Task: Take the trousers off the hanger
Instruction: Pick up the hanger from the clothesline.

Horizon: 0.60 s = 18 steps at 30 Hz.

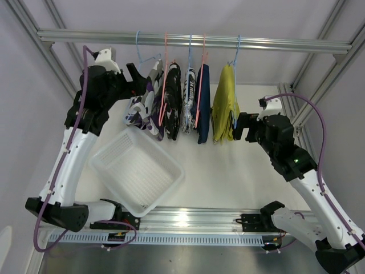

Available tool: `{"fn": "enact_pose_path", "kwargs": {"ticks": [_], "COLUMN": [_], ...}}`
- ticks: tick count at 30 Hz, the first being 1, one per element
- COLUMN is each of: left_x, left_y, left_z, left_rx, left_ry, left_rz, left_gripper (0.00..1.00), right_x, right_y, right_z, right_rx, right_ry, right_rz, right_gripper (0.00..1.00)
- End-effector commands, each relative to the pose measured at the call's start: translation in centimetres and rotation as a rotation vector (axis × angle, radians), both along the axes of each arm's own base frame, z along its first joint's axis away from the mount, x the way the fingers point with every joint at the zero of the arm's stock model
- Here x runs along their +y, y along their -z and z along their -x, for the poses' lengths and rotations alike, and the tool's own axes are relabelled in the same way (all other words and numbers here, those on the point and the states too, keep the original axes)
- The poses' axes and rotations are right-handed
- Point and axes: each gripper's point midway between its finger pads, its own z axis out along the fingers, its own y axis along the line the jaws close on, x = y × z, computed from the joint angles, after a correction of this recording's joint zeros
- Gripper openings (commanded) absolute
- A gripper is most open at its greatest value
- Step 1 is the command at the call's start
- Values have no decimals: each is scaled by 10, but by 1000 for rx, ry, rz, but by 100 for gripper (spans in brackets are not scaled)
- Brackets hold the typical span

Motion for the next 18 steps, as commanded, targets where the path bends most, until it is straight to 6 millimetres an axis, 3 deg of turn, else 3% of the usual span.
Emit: {"fn": "enact_pose_path", "kwargs": {"ticks": [1, 6, 14, 18], "left_x": [-14, -19, -51, -55], "left_y": [-15, 1, 3, 8], "left_z": [7, -2, 1, -6], "left_rx": [-35, 2, -3, 8], "left_ry": [119, 176, 421, 462], "left_rz": [8, 14, 128, 153], "left_gripper": [99, 99, 100, 99], "right_x": [5, 3, 4, 1], "right_y": [-7, -6, -4, -6], "right_z": [0, 1, 1, 2], "right_rx": [-22, -21, -19, -26], "right_ry": [-19, -14, -16, -5], "right_rz": [-21, -16, -16, -12], "right_gripper": [99, 99, 100, 100]}}
